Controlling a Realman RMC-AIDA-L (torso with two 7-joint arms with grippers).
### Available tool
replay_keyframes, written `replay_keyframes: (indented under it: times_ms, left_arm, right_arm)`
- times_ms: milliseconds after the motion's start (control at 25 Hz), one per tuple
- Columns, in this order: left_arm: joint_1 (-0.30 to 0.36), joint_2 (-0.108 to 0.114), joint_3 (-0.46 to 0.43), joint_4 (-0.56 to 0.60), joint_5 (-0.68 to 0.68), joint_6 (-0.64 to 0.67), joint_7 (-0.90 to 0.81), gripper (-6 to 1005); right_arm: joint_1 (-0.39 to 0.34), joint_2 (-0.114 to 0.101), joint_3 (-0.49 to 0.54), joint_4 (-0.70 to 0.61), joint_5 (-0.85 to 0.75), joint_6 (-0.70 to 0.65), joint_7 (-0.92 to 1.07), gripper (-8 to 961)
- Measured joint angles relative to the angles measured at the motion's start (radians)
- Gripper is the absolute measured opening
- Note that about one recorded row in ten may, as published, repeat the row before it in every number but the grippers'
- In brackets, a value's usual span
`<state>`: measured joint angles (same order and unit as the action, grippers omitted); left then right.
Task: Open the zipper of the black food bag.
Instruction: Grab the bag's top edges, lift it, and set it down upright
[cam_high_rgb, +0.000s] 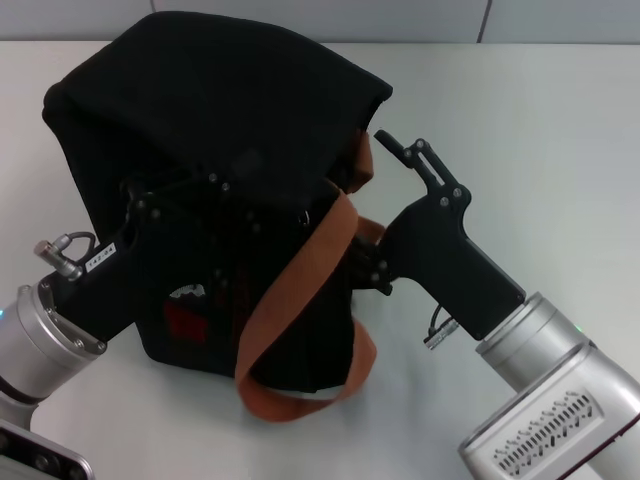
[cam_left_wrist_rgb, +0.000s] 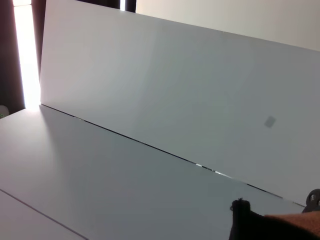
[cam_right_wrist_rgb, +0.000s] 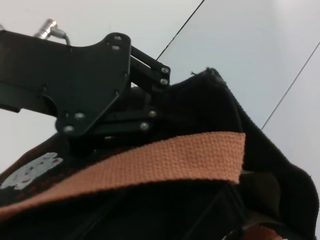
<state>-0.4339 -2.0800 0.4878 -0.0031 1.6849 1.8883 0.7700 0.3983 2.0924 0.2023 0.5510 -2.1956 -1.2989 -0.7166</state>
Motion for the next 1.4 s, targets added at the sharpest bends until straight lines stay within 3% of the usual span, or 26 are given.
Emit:
replay_keyframes:
  times_ms: [520, 1040, 1400]
  left_arm:
    - [-0.009, 0.000, 0.000, -0.005, -0.003, -0.003, 0.000, 155]
    - [-0.011, 0.000, 0.006, -0.009, 0.000, -0.005, 0.000, 156]
    - [-0.011, 0.000, 0.005, -0.011, 0.000, -0.005, -0.001, 156]
  right_arm:
    - [-0.025, 0.000, -0.021, 0.017, 0.001, -0.049, -0.021, 824]
    - [-0.013, 0.000, -0.015, 0.016, 0.002, -0.052, -0.024, 721]
    - [-0.015, 0.000, -0.015, 0.015, 0.001, -0.053, -0.026, 518]
